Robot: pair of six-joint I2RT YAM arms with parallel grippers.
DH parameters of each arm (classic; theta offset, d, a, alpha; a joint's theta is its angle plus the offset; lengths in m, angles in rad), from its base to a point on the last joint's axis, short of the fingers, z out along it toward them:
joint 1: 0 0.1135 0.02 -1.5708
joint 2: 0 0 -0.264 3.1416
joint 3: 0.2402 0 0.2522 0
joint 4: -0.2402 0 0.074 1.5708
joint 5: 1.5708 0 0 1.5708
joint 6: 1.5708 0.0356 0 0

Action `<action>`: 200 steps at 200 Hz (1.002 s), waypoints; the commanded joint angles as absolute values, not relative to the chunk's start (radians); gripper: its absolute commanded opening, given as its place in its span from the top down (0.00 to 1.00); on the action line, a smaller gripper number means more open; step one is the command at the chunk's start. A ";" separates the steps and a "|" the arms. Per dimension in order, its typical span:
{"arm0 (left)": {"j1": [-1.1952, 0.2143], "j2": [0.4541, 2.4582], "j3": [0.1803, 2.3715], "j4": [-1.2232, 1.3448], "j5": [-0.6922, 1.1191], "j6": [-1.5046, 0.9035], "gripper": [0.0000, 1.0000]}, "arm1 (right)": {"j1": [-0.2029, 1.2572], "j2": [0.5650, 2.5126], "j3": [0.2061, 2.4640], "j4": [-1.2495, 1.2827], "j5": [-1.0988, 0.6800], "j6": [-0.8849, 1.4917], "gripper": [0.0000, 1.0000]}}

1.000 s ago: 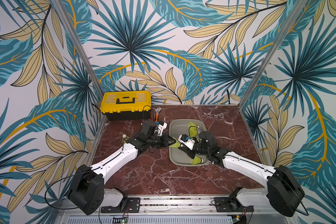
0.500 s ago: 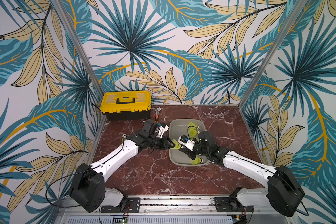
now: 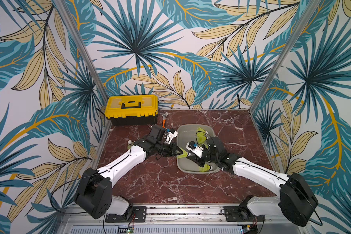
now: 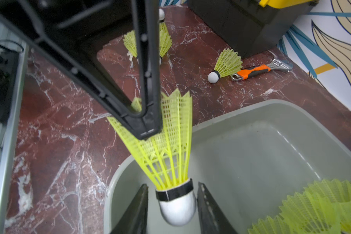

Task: Put the shuttlecocks into the storage box
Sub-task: Place the shuttlecock in the storage box.

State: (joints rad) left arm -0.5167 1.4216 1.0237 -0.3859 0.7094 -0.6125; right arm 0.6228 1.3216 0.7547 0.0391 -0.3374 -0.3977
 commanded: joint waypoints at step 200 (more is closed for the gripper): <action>-0.479 1.937 1.473 -0.268 0.567 -0.483 1.00 | 0.625 0.617 0.399 0.042 0.265 -0.153 0.32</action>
